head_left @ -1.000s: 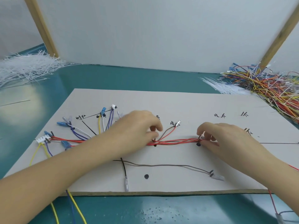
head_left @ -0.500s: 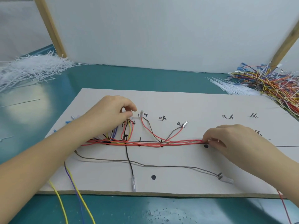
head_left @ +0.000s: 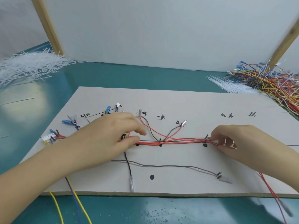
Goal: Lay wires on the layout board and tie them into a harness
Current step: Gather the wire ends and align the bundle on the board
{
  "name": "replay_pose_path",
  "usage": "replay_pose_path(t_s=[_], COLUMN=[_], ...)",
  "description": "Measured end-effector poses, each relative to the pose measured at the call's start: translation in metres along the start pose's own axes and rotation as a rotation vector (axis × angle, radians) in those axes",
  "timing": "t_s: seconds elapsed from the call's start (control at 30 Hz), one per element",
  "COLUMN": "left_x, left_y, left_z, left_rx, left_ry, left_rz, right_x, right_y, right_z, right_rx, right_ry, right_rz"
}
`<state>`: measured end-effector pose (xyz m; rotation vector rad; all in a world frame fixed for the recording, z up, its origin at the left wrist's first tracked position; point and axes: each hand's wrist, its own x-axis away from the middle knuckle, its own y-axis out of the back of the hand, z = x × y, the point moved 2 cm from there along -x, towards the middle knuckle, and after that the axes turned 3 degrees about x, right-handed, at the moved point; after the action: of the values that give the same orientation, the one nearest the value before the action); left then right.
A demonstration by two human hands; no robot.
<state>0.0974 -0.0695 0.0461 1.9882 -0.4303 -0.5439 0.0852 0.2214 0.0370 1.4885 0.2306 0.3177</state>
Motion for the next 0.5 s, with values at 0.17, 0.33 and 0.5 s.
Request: replay_pose_path(t_s=[0.17, 0.33, 0.5], left_x=[0.004, 0.009, 0.014], left_y=[0.004, 0.015, 0.038], left_z=[-0.008, -0.002, 0.040], left_rx=[0.018, 0.063, 0.162], left_ry=[0.002, 0.011, 0.152], left_rz=[-0.060, -0.050, -0.284], right_x=[0.003, 0.006, 0.005], right_y=[0.005, 0.012, 0.026], right_z=[0.007, 0.016, 0.071], right_rx=[-0.073, -0.097, -0.263], right_ry=[0.052, 0.090, 0.280], right_rz=[-0.100, -0.166, -0.089])
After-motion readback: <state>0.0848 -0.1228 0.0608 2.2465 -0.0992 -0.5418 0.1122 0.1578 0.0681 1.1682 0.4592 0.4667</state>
